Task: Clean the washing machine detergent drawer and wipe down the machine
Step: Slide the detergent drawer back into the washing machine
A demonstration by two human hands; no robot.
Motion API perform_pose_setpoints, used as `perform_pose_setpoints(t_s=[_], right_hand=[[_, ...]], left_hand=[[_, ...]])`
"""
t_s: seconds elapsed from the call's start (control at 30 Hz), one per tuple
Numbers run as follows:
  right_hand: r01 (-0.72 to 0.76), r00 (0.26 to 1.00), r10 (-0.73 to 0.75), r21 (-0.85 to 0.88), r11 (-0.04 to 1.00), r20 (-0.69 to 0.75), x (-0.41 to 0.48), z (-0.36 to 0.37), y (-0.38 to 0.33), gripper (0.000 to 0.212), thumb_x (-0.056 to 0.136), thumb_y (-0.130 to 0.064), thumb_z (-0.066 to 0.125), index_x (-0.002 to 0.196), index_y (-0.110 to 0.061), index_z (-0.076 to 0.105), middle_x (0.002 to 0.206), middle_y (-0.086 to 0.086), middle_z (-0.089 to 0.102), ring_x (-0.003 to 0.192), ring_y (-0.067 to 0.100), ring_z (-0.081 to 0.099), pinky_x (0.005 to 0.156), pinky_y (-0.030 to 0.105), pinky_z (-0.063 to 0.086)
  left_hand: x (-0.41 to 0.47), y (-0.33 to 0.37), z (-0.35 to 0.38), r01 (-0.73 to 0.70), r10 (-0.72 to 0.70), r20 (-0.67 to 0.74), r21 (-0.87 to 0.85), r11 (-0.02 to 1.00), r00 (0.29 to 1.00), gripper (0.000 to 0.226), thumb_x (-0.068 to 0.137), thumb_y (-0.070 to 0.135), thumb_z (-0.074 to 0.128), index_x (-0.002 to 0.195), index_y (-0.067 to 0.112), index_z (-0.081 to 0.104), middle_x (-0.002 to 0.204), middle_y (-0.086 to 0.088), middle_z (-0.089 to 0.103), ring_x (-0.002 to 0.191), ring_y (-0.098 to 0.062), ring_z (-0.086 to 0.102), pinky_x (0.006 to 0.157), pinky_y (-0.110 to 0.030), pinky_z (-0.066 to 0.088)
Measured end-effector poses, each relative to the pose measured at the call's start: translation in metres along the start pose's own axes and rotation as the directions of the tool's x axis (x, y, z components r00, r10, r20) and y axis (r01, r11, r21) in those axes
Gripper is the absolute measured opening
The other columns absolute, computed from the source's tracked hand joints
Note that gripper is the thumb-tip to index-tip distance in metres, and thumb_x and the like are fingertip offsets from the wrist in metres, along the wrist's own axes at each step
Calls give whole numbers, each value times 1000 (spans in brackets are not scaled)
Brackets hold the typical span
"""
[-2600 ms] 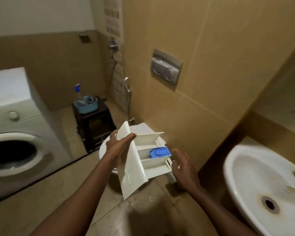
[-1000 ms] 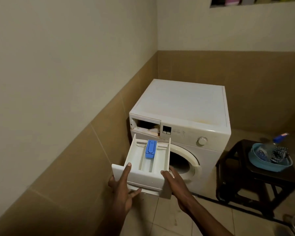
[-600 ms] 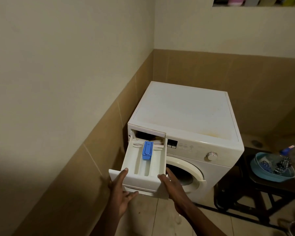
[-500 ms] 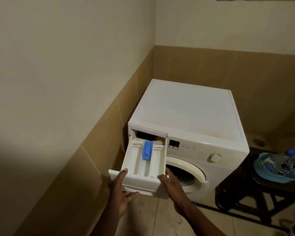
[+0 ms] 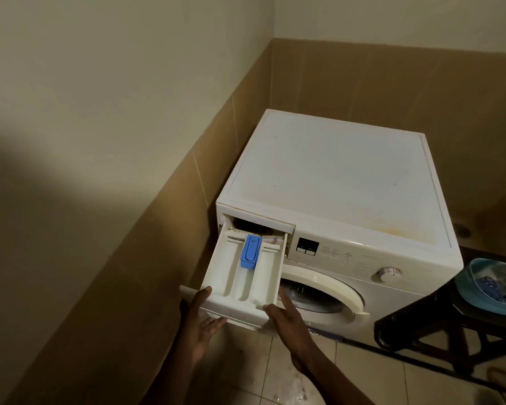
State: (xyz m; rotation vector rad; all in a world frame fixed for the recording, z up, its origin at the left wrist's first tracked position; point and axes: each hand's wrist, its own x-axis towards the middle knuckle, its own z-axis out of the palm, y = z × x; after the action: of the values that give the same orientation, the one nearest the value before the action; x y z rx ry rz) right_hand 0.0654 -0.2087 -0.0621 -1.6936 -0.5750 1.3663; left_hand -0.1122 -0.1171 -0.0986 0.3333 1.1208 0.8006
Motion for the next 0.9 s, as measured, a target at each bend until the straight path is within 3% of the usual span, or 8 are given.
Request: perform_pose_setpoints(t_s=[0.1,0.17,0.43,0.57,0.73,0.9], right_hand=[[-9,999,9,4,1000,-34,6,-1,-2,59,96,-22,53,148,-28,25,120,-4,51,92,-1,53,58,10,45],[-7,999,7,1,1000,-54,10,0,-3,59,96,-22,52,148,-30,25,125,-1,52,95,1,54,64,13,45],[-7,995,9,15,1000,-101,22,9,-5,60,96,-19,53,149,-28,26,126,0,54,98,4,56,67,15,47],[-18,990,27,68,998,-137,22,10,-4,58,95,-13,54,146,-28,31,109,-7,57,95,7,58,66,17,48],[-32,987,49,108,994,-153,25,12,-4,57,95,-16,55,145,-29,32,125,4,56,97,11,59,65,18,49],[5,968,13,73,997,-252,34,20,-1,50,97,-21,53,143,-28,36,133,7,55,95,10,60,66,20,51]], left_hand=[[15,2,1,48,-48,-7,1,999,999,91,64,24,85,143,24,40,137,-20,50,115,-40,57,83,-50,58],[24,5,4,59,-59,-6,2,998,998,82,68,25,77,142,23,41,135,-21,51,117,-41,56,89,-53,55],[41,15,0,82,-83,31,30,996,996,81,68,20,82,141,15,45,135,-20,56,123,-39,55,92,-50,54],[41,17,-2,103,-108,62,83,991,992,92,62,24,88,141,18,43,135,-20,56,123,-40,55,96,-52,52],[44,23,1,54,-61,68,92,994,996,91,70,23,81,148,27,34,136,-18,54,124,-39,55,93,-49,54],[41,27,5,55,-58,79,41,998,995,78,72,22,75,142,21,41,135,-17,57,122,-36,57,89,-47,58]])
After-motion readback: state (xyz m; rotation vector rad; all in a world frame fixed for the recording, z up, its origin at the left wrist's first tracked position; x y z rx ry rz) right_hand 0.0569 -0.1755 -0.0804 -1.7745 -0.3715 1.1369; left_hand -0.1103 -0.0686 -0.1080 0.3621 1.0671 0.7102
